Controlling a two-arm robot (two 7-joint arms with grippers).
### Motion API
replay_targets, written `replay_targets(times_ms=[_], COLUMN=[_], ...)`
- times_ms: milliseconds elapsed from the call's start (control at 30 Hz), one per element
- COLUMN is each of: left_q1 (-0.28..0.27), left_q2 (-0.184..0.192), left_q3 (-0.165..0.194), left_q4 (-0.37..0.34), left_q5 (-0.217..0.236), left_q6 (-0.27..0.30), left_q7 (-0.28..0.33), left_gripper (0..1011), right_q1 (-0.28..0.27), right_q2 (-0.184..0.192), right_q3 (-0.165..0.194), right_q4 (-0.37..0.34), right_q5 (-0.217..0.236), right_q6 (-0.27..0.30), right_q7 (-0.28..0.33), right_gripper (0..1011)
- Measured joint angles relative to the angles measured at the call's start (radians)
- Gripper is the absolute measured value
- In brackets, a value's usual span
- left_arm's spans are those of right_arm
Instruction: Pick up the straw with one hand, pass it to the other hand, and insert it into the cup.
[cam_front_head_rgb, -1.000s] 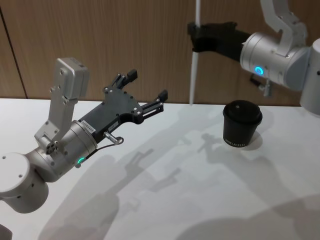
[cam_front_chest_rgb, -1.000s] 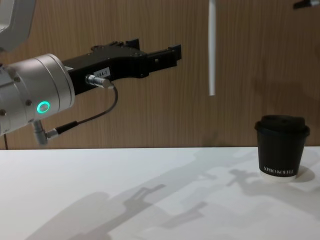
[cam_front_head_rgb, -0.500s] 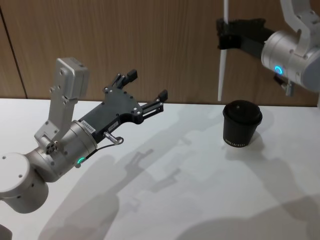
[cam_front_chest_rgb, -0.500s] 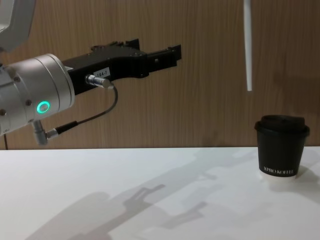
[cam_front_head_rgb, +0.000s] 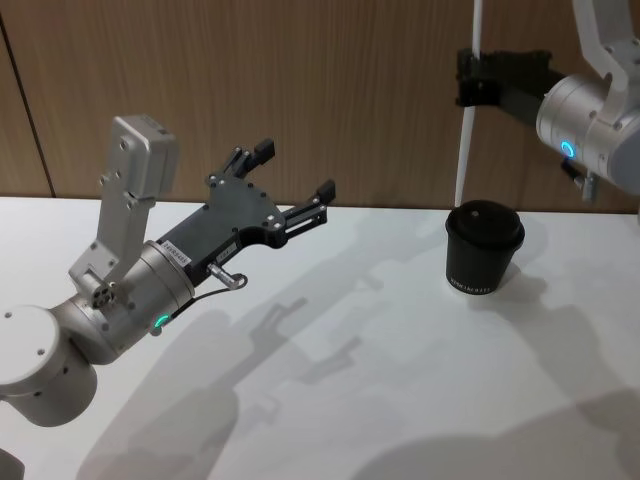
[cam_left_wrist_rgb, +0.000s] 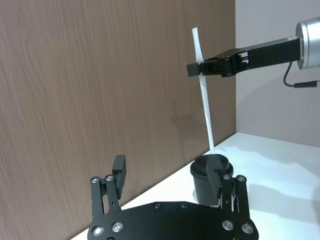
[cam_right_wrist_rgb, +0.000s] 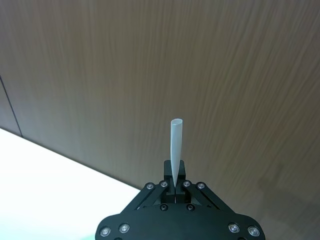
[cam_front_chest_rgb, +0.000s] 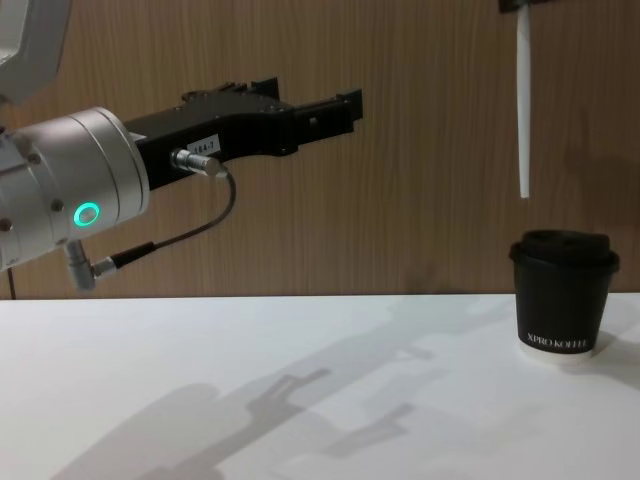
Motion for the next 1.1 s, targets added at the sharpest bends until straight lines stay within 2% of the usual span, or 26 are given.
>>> replay_targets(times_ms=[1100], left_q1=[0.0], left_q2=[0.0], left_q3=[0.0], left_q4=[0.0], left_q5=[0.0], left_q6=[0.0], left_q7=[0.0], left_gripper=[1000], right_q1=[0.037], right_q2=[-0.03], right_q3=[-0.003], right_q4=[0.162], right_q5=[-0.054], right_q6=[-0.072], right_q7=[0.028], right_gripper=[6])
